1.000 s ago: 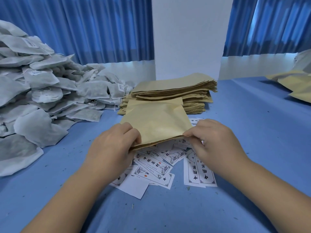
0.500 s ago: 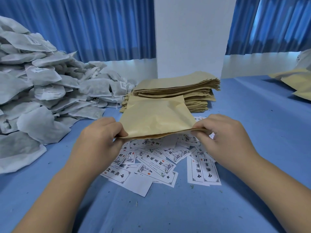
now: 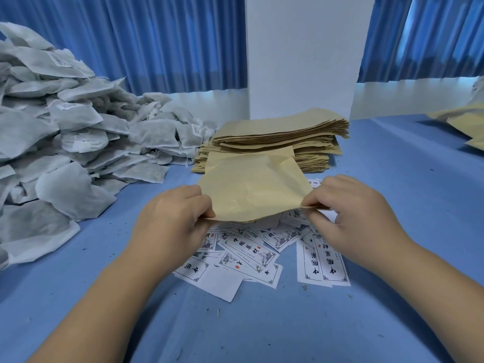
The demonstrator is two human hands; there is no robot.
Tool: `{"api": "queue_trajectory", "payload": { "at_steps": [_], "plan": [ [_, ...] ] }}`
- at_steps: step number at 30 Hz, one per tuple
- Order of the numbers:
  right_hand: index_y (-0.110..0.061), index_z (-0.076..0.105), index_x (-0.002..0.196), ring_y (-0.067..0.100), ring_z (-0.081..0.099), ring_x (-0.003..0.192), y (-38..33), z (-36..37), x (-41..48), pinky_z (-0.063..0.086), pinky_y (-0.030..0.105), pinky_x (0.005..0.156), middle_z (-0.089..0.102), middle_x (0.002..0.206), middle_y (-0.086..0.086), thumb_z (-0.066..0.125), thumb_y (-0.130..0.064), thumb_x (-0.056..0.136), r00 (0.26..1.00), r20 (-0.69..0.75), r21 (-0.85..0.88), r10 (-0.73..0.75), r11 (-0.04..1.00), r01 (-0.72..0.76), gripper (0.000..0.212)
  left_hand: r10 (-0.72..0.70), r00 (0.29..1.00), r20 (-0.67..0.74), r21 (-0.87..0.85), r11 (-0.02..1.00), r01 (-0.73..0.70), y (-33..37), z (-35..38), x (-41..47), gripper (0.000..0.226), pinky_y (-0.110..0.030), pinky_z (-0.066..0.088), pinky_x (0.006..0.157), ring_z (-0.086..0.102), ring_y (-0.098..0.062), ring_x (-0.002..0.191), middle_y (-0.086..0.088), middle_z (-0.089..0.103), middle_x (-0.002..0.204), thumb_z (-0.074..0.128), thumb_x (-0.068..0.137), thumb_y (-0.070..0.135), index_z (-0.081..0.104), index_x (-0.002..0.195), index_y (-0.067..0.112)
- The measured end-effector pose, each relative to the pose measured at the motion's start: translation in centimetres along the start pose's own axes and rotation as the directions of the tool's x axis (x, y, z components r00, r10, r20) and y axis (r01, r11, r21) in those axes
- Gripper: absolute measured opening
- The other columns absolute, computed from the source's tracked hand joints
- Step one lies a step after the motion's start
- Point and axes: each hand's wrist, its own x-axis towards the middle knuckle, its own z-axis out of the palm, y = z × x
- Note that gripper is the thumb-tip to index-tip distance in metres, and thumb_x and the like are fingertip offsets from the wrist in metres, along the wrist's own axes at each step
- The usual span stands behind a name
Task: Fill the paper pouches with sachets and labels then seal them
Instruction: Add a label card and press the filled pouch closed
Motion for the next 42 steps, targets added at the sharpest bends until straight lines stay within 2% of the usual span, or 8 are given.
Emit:
{"api": "queue_trajectory", "payload": {
  "at_steps": [4, 8, 14, 20, 28, 37, 39, 42],
  "plan": [
    [-0.014, 0.070, 0.076, 0.026, 0.055, 0.067, -0.1, 0.2, 0.0, 0.043, 0.031, 0.051, 0.058, 0.069, 0.000, 0.079, 0.004, 0.063, 0.996, 0.031, -0.043, -0.079, 0.996, 0.080, 0.024, 0.001, 1.000, 0.011, 0.031, 1.000, -0.001, 0.3, 0.0, 0.1, 0.027, -0.022, 0.027, 0.044, 0.052, -0.025, 0.059, 0.003, 0.052, 0.066, 0.079, 0.059, -0.004, 0.059, 0.067, 0.012],
    [-0.012, 0.072, 0.073, 0.028, 0.058, 0.063, 0.0, 0.4, 0.0, 0.041, 0.029, 0.050, 0.060, 0.066, 0.001, 0.081, 0.002, 0.064, 0.995, 0.008, -0.052, -0.104, 0.993, 0.104, 0.019, 0.064, 0.997, 0.031, 0.060, 0.996, -0.066, 1.2, 0.5, 0.4, 0.028, -0.032, 0.039, 0.047, 0.055, -0.029, 0.063, -0.001, 0.057, 0.073, 0.077, 0.056, -0.003, 0.063, 0.074, 0.012],
    [-0.010, 0.070, 0.068, 0.029, 0.060, 0.062, -0.2, 0.7, -0.1, 0.045, 0.031, 0.047, 0.062, 0.065, 0.002, 0.079, 0.007, 0.061, 0.995, -0.033, -0.025, -0.094, 0.995, 0.093, 0.021, 0.068, 0.998, -0.002, 0.057, 0.996, -0.068, 1.5, 0.8, 0.4, 0.028, -0.027, 0.032, 0.043, 0.055, -0.027, 0.054, -0.002, 0.055, 0.062, 0.084, 0.052, -0.006, 0.063, 0.061, 0.009],
    [-0.011, 0.069, 0.068, 0.028, 0.059, 0.062, -0.6, 0.8, -0.3, 0.045, 0.032, 0.044, 0.060, 0.064, 0.000, 0.080, 0.005, 0.061, 0.992, -0.017, -0.033, -0.125, 0.992, 0.124, 0.021, 0.048, 0.998, 0.029, 0.080, 0.996, -0.050, 1.5, 0.9, 0.3, 0.025, -0.032, 0.038, 0.042, 0.054, -0.031, 0.058, -0.004, 0.054, 0.067, 0.078, 0.056, -0.004, 0.060, 0.068, 0.009],
    [-0.013, 0.066, 0.071, 0.027, 0.056, 0.065, -1.1, 1.3, -0.4, 0.044, 0.032, 0.045, 0.057, 0.067, -0.001, 0.079, 0.001, 0.064, 0.994, 0.035, -0.043, -0.104, 0.994, 0.105, 0.020, 0.152, 0.988, 0.028, 0.075, 0.985, -0.153, 2.3, 1.6, 0.6, 0.024, -0.029, 0.034, 0.042, 0.053, -0.028, 0.052, -0.005, 0.055, 0.063, 0.082, 0.055, -0.002, 0.061, 0.062, 0.007],
    [-0.010, 0.068, 0.066, 0.026, 0.054, 0.058, -1.6, 1.6, -0.2, 0.043, 0.030, 0.043, 0.057, 0.065, 0.001, 0.069, -0.007, 0.071, 0.967, -0.052, -0.061, -0.251, 0.967, 0.247, 0.006, 0.123, 0.992, 0.004, 0.078, 0.989, -0.123, 3.3, 1.6, 0.7, 0.016, -0.032, 0.034, 0.044, 0.052, -0.030, 0.057, -0.007, 0.056, 0.070, 0.073, 0.064, 0.001, 0.061, 0.072, 0.007],
    [-0.010, 0.068, 0.065, 0.026, 0.055, 0.058, -1.6, 1.7, -0.2, 0.043, 0.031, 0.040, 0.057, 0.065, 0.001, 0.065, -0.003, 0.067, 0.968, -0.068, -0.074, -0.242, 0.969, 0.237, 0.007, 0.169, 0.986, 0.002, 0.081, 0.982, -0.169, 3.4, 1.7, 0.8, 0.004, -0.031, 0.035, 0.045, 0.054, -0.030, 0.058, -0.006, 0.058, 0.070, 0.060, 0.071, 0.007, 0.064, 0.073, 0.008],
    [-0.010, 0.067, 0.066, 0.026, 0.055, 0.059, -1.7, 1.7, -0.2, 0.043, 0.030, 0.040, 0.058, 0.066, 0.001, 0.066, -0.002, 0.066, 0.972, -0.059, -0.082, -0.229, 0.971, 0.223, 0.009, 0.202, 0.979, -0.002, 0.083, 0.976, -0.201, 3.6, 1.7, 1.0, 0.015, -0.029, 0.033, 0.044, 0.053, -0.028, 0.055, -0.005, 0.057, 0.066, 0.050, 0.073, 0.008, 0.064, 0.067, 0.008]
  ]
}}
